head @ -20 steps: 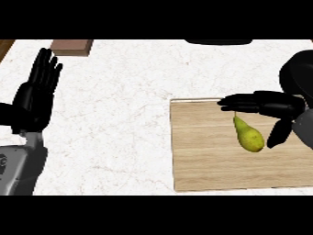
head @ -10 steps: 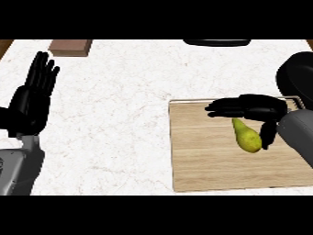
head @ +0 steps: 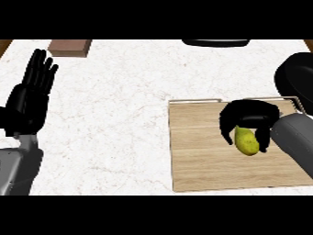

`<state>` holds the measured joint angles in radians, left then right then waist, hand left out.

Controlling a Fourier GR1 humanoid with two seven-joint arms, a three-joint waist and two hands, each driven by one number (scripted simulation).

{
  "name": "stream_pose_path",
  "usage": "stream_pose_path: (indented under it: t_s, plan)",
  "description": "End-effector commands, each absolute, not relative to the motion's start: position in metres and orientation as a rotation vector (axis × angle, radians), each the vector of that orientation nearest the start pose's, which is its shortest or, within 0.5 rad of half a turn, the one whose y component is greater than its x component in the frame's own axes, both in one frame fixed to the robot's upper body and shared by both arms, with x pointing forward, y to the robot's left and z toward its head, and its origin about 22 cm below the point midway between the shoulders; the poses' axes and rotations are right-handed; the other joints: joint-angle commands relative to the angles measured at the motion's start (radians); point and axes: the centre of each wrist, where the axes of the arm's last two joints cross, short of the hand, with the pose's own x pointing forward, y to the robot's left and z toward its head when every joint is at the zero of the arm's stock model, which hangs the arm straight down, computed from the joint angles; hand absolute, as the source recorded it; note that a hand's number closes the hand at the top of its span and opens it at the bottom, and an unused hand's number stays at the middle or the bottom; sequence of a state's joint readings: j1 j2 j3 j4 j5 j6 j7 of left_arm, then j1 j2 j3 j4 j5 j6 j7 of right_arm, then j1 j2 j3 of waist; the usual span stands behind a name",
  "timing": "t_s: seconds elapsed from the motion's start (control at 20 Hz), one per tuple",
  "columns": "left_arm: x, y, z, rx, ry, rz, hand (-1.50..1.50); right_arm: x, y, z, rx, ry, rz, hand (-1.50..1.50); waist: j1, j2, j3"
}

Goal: Pick the pear from the tray and place it in the pot

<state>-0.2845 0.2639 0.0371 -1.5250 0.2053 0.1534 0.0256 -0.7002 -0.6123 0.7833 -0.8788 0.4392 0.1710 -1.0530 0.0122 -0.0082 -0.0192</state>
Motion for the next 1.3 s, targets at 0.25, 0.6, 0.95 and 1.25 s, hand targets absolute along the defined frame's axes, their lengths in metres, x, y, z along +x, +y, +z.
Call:
stream_pose_path:
  t_s: [0.25, 0.6, 0.95, 1.25]
  plan:
    - [0.299, 0.265, 0.077, 0.11, -1.767, 0.05, 0.0, 0.352, -0.273, 0.021, 0.44, -1.924, 1.801, 1.5, -0.012, 0.008, 0.02]
    - [0.303, 0.262, 0.083, 0.09, -1.781, 0.026, 0.0, 0.398, -0.262, 0.054, -0.372, -1.658, 1.396, 1.5, 0.027, 0.011, 0.013]
    - [0.305, 0.259, 0.079, 0.076, -1.755, 0.012, 0.0, 0.434, -0.252, 0.103, -0.917, -1.446, 0.902, 1.5, 0.04, 0.003, 0.007]
    - [0.309, 0.255, 0.08, 0.06, -1.747, -0.013, 0.0, 0.462, -0.215, 0.18, -1.325, -1.343, 0.54, 1.5, 0.049, -0.001, 0.006]
